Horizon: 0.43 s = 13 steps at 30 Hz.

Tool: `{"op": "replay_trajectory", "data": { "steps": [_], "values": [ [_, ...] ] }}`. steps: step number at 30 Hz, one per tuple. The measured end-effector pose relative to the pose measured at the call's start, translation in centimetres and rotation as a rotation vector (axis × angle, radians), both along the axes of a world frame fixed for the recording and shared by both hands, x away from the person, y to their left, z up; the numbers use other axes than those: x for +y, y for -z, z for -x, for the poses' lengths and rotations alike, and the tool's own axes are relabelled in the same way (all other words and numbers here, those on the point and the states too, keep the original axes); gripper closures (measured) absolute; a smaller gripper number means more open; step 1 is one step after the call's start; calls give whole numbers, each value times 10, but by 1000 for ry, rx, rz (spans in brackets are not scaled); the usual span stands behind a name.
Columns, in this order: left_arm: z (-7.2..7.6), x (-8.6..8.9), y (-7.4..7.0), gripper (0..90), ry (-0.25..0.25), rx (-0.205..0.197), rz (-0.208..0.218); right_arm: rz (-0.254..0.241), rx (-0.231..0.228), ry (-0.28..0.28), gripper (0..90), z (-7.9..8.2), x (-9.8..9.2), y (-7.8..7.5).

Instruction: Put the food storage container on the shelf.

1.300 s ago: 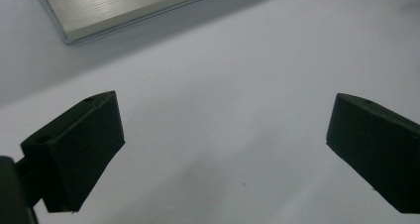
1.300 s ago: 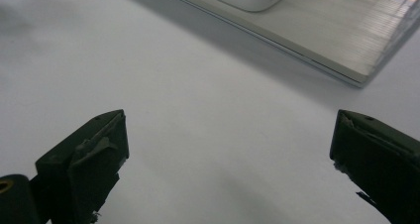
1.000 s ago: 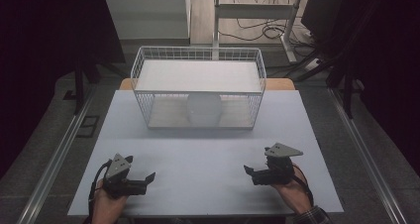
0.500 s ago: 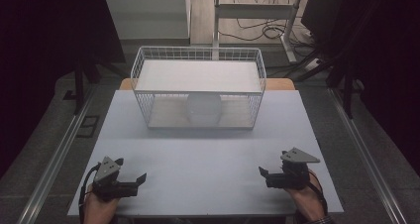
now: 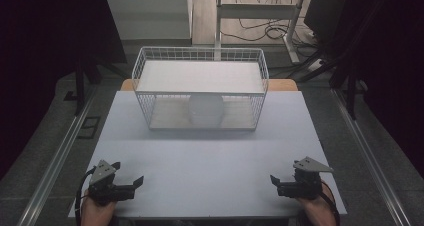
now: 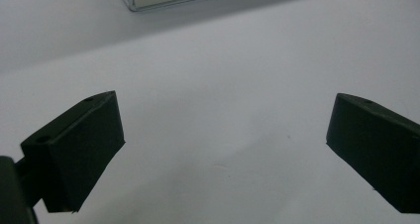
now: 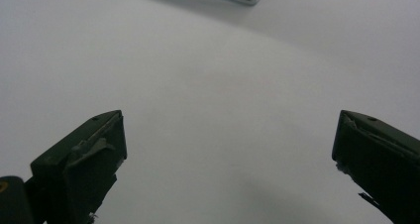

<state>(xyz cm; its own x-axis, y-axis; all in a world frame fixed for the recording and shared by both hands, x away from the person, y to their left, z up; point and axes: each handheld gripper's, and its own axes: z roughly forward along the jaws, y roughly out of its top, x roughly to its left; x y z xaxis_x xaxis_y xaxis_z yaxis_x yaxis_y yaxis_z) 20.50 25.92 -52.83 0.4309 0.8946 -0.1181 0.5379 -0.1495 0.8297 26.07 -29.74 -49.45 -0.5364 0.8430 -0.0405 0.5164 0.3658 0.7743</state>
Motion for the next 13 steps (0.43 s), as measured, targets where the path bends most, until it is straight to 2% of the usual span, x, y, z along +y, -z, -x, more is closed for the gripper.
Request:
{"op": "replay_trajectory", "data": {
  "steps": [6, 13],
  "values": [
    [-1, 0, 1, 11, -2, 10, 4, -12, 14, 15, 0, 1, -4, 2],
    [-2, 0, 1, 12, -1, 16, 1, 11, 26, 6, 0, 1, -2, 3]
  ]
}}
